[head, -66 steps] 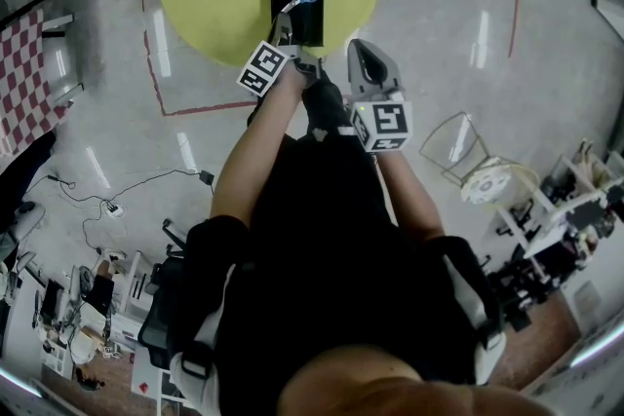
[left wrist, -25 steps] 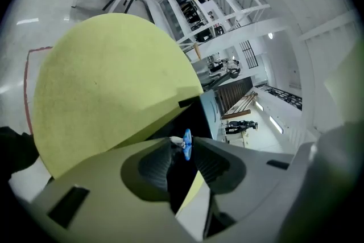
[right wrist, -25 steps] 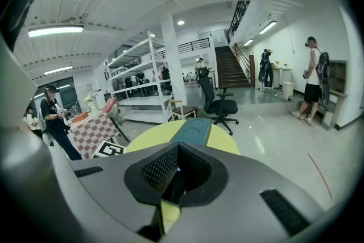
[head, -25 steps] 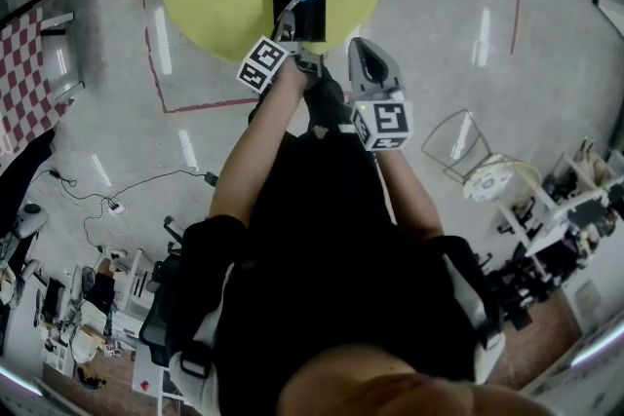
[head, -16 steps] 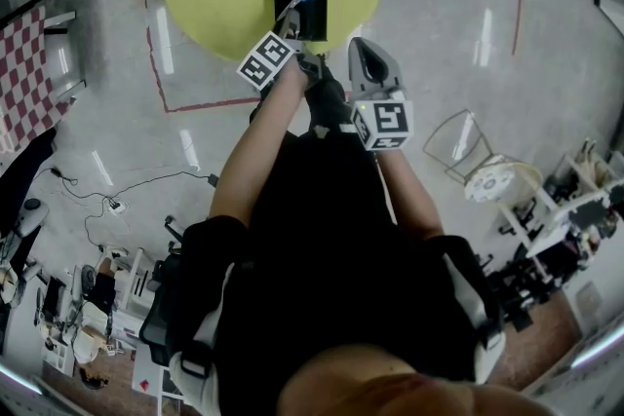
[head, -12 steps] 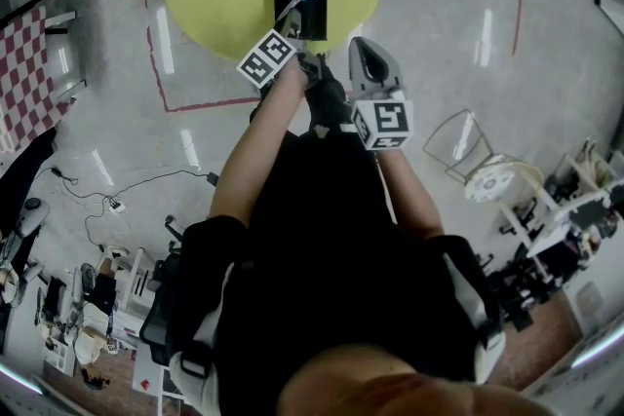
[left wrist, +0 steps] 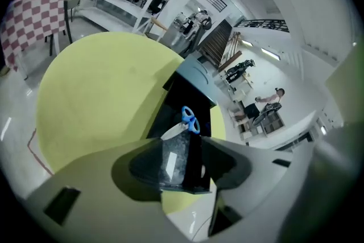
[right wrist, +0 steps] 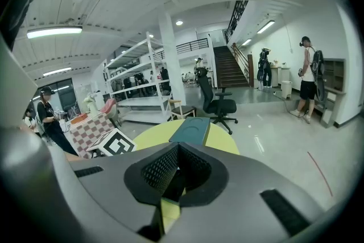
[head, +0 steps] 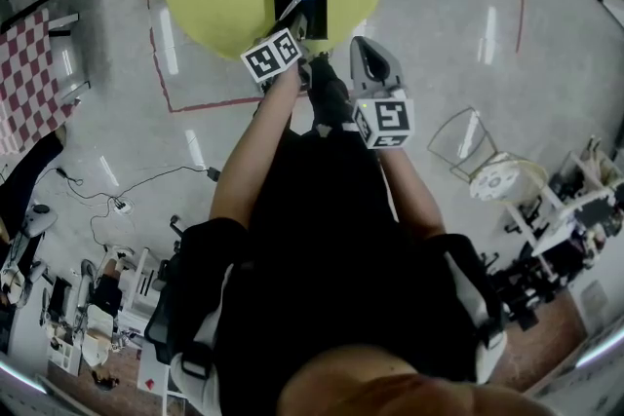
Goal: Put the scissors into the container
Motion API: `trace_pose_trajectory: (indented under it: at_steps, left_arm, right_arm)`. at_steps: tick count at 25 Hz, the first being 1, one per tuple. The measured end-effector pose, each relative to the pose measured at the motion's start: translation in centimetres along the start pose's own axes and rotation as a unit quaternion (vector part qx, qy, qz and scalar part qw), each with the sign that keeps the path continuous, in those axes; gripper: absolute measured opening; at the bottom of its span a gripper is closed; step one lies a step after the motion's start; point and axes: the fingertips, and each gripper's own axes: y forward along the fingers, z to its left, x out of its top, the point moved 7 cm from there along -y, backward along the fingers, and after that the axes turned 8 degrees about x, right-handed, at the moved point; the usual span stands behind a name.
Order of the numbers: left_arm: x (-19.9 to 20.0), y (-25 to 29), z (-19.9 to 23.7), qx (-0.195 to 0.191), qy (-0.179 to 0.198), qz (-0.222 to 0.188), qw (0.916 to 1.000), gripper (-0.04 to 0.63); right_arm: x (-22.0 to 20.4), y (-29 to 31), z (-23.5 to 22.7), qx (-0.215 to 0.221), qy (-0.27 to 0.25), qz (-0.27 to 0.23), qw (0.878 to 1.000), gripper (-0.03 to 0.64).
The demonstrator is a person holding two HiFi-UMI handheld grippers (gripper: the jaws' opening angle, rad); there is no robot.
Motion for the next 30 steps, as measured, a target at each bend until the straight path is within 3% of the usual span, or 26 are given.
trace_pose_trajectory:
  at_steps: [5, 13, 19, 30]
  left_arm:
    - [-0.3, 0.1, 0.1, 0.014, 0.064, 0.027, 0.9975, 0.193]
    - [-0.7, 0.0, 0.3, 0.038, 0.128, 0.047, 0.99, 0.193]
    - [-0.9, -0.2, -0.4, 0.042, 0.151, 0.053, 0.9861, 0.193]
    - [-1.7, -0.7, -0.2, 0.034, 0.148, 0.083, 0.985, 0.192]
  right_arm:
    - [-0.2, 0.0, 0.0, -0.002, 0.003, 0.0, 1.0, -0.003]
    - [-0.4, 0.1, 0.0, -0.003, 0.001, -0.003, 1.0, -0.003]
    - [-0.3, -0.1, -0.3, -0.005, 0.005, -0.002, 1.0, -0.003]
    - [-0.2, -0.3, 0.1, -0.005, 0.0, -0.006, 1.0, -0.003]
